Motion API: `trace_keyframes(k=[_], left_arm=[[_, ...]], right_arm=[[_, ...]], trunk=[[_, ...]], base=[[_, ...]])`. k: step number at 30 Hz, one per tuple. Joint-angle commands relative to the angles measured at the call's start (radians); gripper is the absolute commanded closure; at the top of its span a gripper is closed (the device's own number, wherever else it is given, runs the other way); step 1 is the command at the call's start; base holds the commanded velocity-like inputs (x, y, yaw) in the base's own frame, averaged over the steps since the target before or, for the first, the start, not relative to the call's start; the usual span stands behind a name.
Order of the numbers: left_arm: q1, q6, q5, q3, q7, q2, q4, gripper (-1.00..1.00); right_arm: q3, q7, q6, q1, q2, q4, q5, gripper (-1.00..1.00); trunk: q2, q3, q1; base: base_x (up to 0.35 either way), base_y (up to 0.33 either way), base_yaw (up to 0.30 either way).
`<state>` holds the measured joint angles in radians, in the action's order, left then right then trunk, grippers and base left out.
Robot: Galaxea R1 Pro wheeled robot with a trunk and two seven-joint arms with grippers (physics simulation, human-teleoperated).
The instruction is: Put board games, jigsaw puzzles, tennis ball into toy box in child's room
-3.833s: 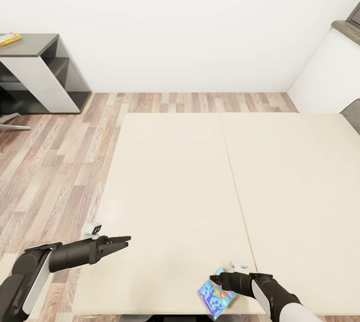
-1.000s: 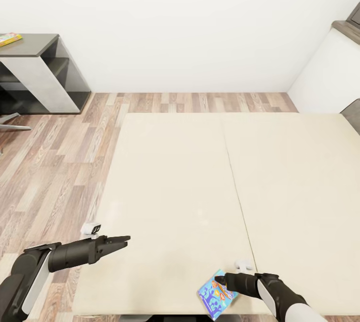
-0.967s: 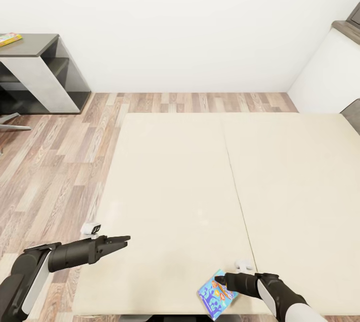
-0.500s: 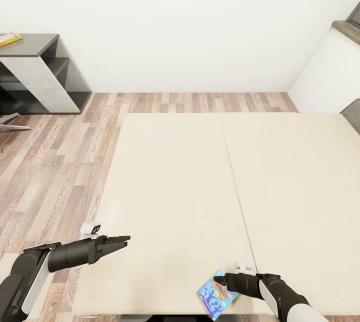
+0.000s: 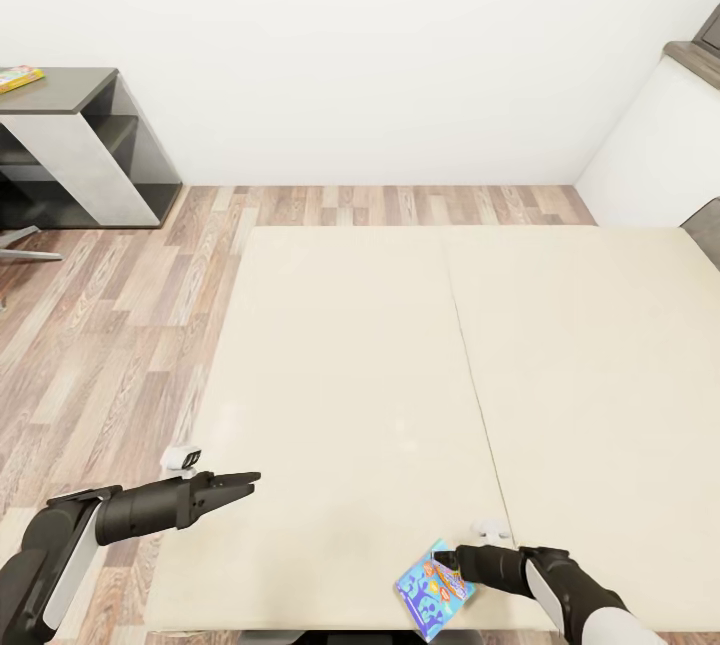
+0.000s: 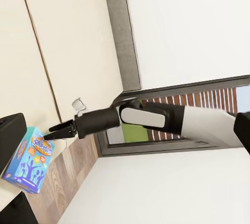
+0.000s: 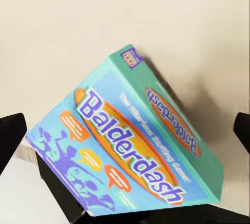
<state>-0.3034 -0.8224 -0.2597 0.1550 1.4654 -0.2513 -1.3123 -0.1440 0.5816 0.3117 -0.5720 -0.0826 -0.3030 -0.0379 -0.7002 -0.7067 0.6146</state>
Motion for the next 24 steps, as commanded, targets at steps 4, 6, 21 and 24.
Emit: trace_keyframes(k=[4,6,21,24], left_arm=[[0.0,-0.011,-0.002,0.0,0.004,-0.001,0.0,-1.0],[0.0,-0.011,-0.002,0.0,0.004,-0.001,0.0,-1.0],[0.0,-0.011,-0.003,0.0,0.004,-0.002,0.0,-1.0],[0.0,-0.011,-0.003,0.0,0.004,-0.002,0.0,-1.0]], right_arm=[[-0.009,0.005,0.008,0.001,-0.015,-0.002,-0.001,-1.0],[-0.009,0.005,0.009,0.001,-0.017,-0.002,-0.001,-1.0],[-0.007,0.005,0.012,0.001,-0.02,0.003,-0.002,-1.0],[-0.007,0.006,0.012,0.001,-0.02,0.003,-0.004,-1.0]], trunk=[[-0.001,-0.001,0.0],[-0.001,-0.001,0.0],[-0.001,-0.001,0.0],[-0.001,-0.001,0.0]], base=[[0.0,0.0,0.0],[0.0,0.0,0.0],[0.0,0.0,0.0],[0.0,0.0,0.0]])
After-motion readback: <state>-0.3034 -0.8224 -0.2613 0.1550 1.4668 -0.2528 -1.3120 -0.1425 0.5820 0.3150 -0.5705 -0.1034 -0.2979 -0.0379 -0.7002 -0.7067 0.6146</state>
